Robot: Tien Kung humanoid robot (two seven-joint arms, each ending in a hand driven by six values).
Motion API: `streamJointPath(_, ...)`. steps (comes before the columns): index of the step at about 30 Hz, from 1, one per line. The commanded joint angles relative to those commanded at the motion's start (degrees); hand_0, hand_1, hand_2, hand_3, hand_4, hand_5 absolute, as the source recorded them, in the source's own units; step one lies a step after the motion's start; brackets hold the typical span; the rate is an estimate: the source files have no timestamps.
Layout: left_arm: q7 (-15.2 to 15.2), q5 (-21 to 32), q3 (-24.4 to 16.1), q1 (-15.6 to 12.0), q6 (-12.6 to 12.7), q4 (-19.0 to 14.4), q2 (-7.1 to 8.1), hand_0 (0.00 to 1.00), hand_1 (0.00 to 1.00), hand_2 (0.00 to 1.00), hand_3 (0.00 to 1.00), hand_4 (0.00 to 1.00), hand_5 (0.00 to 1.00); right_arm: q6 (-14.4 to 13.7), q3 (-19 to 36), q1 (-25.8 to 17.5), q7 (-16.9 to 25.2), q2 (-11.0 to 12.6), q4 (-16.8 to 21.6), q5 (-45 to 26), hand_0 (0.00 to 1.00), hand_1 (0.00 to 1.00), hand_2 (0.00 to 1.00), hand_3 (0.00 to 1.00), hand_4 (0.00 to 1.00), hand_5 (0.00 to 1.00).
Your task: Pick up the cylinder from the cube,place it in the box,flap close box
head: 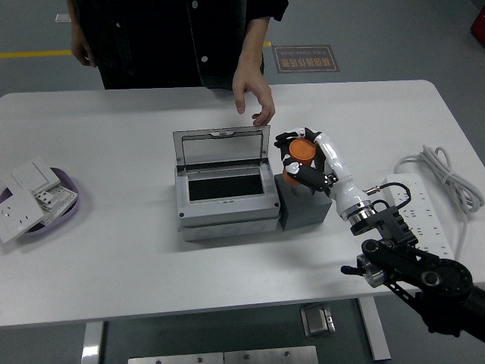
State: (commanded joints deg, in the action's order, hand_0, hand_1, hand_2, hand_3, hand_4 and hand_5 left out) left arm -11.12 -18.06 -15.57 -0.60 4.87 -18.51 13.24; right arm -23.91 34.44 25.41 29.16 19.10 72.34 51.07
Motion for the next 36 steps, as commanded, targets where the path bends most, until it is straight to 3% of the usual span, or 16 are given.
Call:
streamJointPath(1, -0.01, -0.02, -0.02, -0.01, 0.0, 0.0, 0.0, 0.609, 0.637, 0.627, 0.633, 0.684, 0.249, -0.28, -0.07, 0.05, -0.49, 0.02, 1.0, 0.96, 0.687, 0.622, 0.565, 0.544, 0.077, 0.002)
streamJointPath(2, -0.02, -0.05, -0.04, -0.02, 0.0, 0.0, 0.0, 0.609, 0.637, 0.627, 0.633, 0.684, 0.249, -0.56, -0.14, 0.12, -1.23, 0.03, 2.17, 2.16, 0.331, 0.409, 0.502, 0.456, 0.214, 0.002)
streamJointPath(7, -0.11, -0.21, -0.18, -0.05, 0.01, 0.0, 0.06, 0.609, 0.637, 0.627, 0.633, 0.684, 0.249, -1.06, -0.89, 1.09, -6.4, 0.09, 6.97, 8.52, 0.331, 0.409, 0.502, 0.456, 0.214, 0.002)
streamJointPath(8, -0.13, -0.24, -0.21, -0.04, 0.01, 0.0, 0.07, 0.61, 0.637, 0.627, 0.633, 0.684, 0.249, -0.76, -1.06, 1.41, -7.46, 0.07, 7.51, 9.77, 0.085, 0.238, 0.461, 0.422, 0.231, 0.002)
streamJointPath(13, -0.18, -0.44, -0.3, 0.03, 0.0, 0.0, 0.13, 0.61, 0.637, 0.627, 0.633, 0.684, 0.249, 1.29, -2.33, 3.55, -13.7, -0.35, 8.99, 17.03, 0.085, 0.238, 0.461, 0.422, 0.231, 0.002)
streamJointPath(14, -0.19, -0.48, -0.32, 0.04, -0.01, 0.0, 0.14, 0.609, 0.637, 0.627, 0.633, 0.684, 0.249, 1.75, -2.62, 4.03, -15.21, -0.51, 9.08, 18.74, 0.012, 0.195, 0.452, 0.412, 0.236, 0.002)
streamJointPath(25, -0.31, -0.77, -0.49, 0.07, -0.03, 0.0, 0.22, 0.61, 0.637, 0.627, 0.633, 0.685, 0.249, 5.6, -4.35, 7.88, -29.51, -1.82, 7.89, 39.37, 0.04, 0.235, 0.474, 0.434, 0.248, 0.002)
streamJointPath(26, -0.31, -0.77, -0.49, 0.09, -0.03, 0.0, 0.22, 0.61, 0.637, 0.627, 0.634, 0.685, 0.249, 5.92, -4.6, 8.19, -30.69, -1.83, 7.64, 41.54, 0.066, 0.275, 0.489, 0.449, 0.252, 0.002)
streamJointPath(31, -0.33, -0.84, -0.51, 0.16, -0.03, 0.0, 0.24, 0.61, 0.637, 0.627, 0.634, 0.685, 0.249, 6.85, -5.84, 9.39, -32.56, -2.01, 6.34, 49.65, 0.066, 0.275, 0.489, 0.449, 0.252, 0.002)
streamJointPath(32, -0.34, -0.87, -0.52, 0.18, -0.03, 0.0, 0.25, 0.61, 0.637, 0.627, 0.633, 0.685, 0.248, 6.96, -6.15, 9.64, -32.54, -2.13, 6.02, 51.06, 0.132, 0.356, 0.507, 0.476, 0.245, 0.002)
streamJointPath(36, -0.36, -0.96, -0.57, 0.21, -0.04, 0.0, 0.27, 0.61, 0.637, 0.627, 0.633, 0.685, 0.248, 7.3, -7.25, 10.41, -32.45, -2.5, 5.04, 55.21, 0.132, 0.356, 0.507, 0.476, 0.245, 0.002)
